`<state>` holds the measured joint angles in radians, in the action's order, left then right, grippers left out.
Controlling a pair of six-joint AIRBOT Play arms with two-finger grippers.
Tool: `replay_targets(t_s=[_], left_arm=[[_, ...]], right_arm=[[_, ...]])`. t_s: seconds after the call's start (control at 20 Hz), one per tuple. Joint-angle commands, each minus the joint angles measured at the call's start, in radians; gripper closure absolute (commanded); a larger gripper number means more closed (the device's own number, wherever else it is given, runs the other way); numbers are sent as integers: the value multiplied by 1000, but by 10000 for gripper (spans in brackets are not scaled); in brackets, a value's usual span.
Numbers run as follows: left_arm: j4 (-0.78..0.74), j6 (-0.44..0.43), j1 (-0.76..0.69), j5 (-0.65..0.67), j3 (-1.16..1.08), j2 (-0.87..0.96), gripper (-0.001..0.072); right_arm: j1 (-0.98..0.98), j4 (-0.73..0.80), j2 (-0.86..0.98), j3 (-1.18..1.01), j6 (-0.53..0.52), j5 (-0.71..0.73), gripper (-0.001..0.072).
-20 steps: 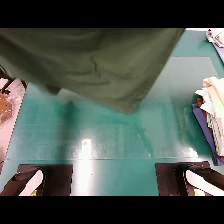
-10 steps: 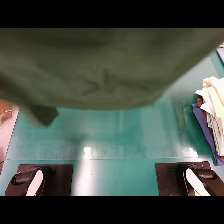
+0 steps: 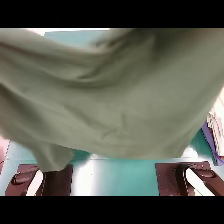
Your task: Fold the shirts.
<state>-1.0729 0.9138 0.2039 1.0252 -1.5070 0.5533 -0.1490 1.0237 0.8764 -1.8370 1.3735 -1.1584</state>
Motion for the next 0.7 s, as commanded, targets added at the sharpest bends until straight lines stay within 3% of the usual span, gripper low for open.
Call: replay_targets(t_s=[0.0,0.15,0.3,0.45,0.65], left_arm=[[58,55,0,67,239,35,681],[157,54,0,3,539,82,681],[272,6,0,-238,770,134,681],[489,-175,0,-441,866,209,681],[833,-451,0,-528,867,360,680]], right_arm=[[0,0,203,0,-60,-205,692],[0,0,410,0,-83,-261,692],[0,-3,608,0,-103,-227,692],[0,-22,756,0,-102,-161,692],[5,-40,855,0,-103,-102,691]])
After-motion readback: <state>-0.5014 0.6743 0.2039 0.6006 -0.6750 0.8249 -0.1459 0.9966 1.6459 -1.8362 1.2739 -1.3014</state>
